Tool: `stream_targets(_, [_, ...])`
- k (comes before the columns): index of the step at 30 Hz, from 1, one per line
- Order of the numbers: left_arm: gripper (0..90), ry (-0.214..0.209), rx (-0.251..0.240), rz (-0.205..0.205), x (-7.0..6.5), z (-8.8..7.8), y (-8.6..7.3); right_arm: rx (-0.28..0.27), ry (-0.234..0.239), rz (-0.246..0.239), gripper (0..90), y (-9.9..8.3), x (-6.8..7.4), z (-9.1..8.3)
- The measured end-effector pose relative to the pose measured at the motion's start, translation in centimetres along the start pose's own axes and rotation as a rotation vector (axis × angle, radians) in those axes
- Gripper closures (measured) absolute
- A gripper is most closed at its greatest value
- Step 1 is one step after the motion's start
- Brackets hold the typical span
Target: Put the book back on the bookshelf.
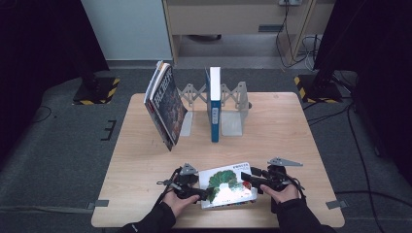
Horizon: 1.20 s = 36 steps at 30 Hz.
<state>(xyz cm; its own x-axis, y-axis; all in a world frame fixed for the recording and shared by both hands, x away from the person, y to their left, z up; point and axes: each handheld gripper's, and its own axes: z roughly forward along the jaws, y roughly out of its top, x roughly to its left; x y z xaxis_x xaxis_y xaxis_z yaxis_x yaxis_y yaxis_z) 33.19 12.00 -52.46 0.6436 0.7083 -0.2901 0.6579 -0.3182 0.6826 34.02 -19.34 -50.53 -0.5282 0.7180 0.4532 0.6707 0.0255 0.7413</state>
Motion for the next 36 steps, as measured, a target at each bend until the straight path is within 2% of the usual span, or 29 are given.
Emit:
stream_targets(7, [16.4, 0.005, -0.008, 0.011, -0.12, -0.02, 0.09, -0.022, 0.012, -0.007, 37.8, 0.1, 0.2, -0.02])
stream_targets(17, [16.0, -0.013, -0.016, -0.007, 0.03, -0.08, 0.09, -0.071, 0.047, 0.055, 38.6, 0.26, 0.38, -0.34])
stream_targets(24, [15.8, -0.012, -0.015, -0.002, 0.02, -0.08, 0.1, -0.059, 0.038, 0.049, 37.9, 0.24, 0.31, -0.15])
stream_targets(29, [15.5, -0.017, -0.017, -0.009, 0.05, -0.08, 0.1, -0.072, 0.056, 0.078, 38.1, 0.14, 0.35, -0.32])
stream_targets(30, [15.4, -0.021, -0.018, -0.013, 0.09, -0.09, 0.1, -0.064, 0.061, 0.079, 38.9, 0.11, 0.35, -0.34])
stream_targets(31, [15.6, -0.028, -0.02, -0.017, 0.12, -0.08, 0.1, -0.045, 0.075, 0.078, 43.5, 0.04, 0.38, -0.33])
stream_targets(32, [16.1, -0.032, -0.022, -0.021, 0.08, -0.06, 0.1, -0.026, 0.089, 0.08, 42.6, -0.07, 0.46, -0.25])
stream_targets(34, [16.6, -0.024, -0.023, -0.011, -0.02, -0.05, 0.09, 0.008, 0.088, 0.048, 42.7, -0.25, 0.85, 0.24])
stream_targets(36, [16.6, -0.029, -0.022, -0.014, 0.03, -0.08, 0.11, 0.017, 0.081, 0.037, 44.8, -0.11, 0.84, 0.38])
